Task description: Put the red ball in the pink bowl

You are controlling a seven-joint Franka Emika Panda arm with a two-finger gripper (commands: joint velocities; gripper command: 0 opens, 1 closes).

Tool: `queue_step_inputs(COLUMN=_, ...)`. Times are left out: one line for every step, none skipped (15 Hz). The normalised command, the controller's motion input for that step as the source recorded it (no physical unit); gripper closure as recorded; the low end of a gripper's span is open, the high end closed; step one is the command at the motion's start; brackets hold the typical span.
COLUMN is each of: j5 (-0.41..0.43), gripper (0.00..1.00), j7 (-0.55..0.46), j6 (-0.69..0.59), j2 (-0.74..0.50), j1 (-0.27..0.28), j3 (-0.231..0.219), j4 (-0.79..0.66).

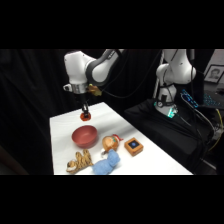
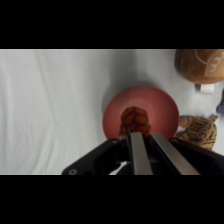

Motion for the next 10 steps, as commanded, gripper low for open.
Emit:
queue_step_inputs(j5=0.067, gripper=0.98, j7=0.07, j6=0.01, j2=0.29, j1=-0.017, j3=0.032, j4=0.34)
queue_step_inputs(j5=0.097, gripper=0.98, j7=0.05, j6=0.04, j2=0.27, j1=-0.031, j3=0.047, j4=0.30)
queue_step_inputs(j5=0.148, gripper=0.98, j7=0.00, j6=0.07, j2=0.25, j1=-0.058, j3=0.076, j4=0.27)
queue_step_inputs(j5=0.149, gripper=0.98, j7=0.00, j6=0.13, j2=0.24, j1=-0.058, j3=0.084, j4=0.23)
queue_step_inputs(j5=0.154, gripper=0.98, j7=-0.01, j6=0.14, j2=0.22, j1=-0.063, j3=0.094, j4=0.22)
queue_step_inputs(j5=0.147, gripper=0.98, j7=0.00, j6=0.14, j2=0.21, j1=-0.059, j3=0.097, j4=0.21)
queue_step_inputs(j5=0.140, gripper=0.98, j7=0.01, j6=0.14, j2=0.21, j1=-0.054, j3=0.100, j4=0.21)
queue_step_inputs(j5=0.122, gripper=0.98, j7=0.02, j6=0.14, j2=0.21, j1=-0.048, j3=0.093, j4=0.22)
queue_step_inputs(j5=0.109, gripper=0.98, j7=0.02, j6=0.12, j2=0.21, j1=-0.045, j3=0.086, j4=0.23)
queue_step_inputs(j5=0.095, gripper=0.98, j7=0.03, j6=0.11, j2=0.22, j1=-0.041, j3=0.076, j4=0.25)
